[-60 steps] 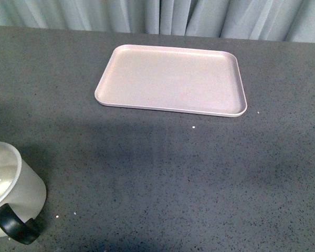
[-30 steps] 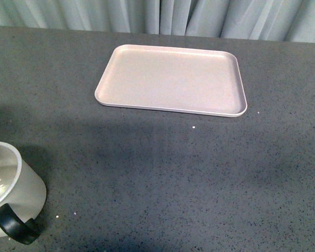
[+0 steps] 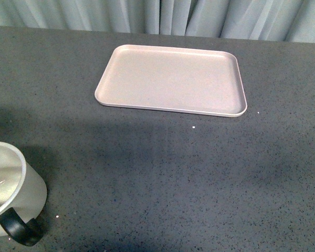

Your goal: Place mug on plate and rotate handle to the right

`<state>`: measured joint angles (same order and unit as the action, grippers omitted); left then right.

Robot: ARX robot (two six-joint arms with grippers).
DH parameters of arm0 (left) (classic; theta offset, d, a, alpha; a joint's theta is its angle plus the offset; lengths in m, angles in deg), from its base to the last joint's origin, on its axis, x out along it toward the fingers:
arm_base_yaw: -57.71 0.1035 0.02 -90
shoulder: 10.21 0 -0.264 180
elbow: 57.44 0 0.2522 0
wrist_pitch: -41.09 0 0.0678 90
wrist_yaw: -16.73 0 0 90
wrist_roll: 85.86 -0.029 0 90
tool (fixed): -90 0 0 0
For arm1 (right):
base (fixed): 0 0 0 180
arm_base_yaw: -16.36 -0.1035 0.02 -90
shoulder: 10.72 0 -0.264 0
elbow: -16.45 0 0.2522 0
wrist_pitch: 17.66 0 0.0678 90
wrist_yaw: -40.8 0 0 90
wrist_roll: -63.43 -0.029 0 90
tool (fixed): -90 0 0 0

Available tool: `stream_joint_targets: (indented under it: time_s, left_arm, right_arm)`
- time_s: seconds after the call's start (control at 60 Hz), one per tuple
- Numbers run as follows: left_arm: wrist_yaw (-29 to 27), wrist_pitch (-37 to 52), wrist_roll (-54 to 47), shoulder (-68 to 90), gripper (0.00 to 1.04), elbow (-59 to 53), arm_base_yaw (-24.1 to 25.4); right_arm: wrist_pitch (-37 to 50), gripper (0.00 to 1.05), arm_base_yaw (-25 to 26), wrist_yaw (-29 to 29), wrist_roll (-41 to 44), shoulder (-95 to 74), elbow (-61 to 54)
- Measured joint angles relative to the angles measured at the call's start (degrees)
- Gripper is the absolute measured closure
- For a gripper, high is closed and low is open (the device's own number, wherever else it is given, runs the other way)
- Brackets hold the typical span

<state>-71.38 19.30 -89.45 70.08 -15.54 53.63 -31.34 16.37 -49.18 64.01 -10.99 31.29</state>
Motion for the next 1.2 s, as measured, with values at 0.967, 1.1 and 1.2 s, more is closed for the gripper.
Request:
stream_joint_targets:
  time_s: [0.967,1.1,1.2]
  left_arm:
    - [-3.8,-13.9,22.0,37.4,1.03,58.1,-24.5]
    - [-4.1,-16.2,22.5,43.5,1.03,65.8,-25.9]
    - [-4.7,-18.8,22.5,48.0,1.03,71.9,-26.3]
  right_arm:
    - [0.0,0.09,0.0,0.0,0.0,0.0,0.0]
    - [0.0,0.09,0.0,0.0,0.0,0.0,0.0]
    - [0.0,0.09,0.0,0.0,0.0,0.0,0.0]
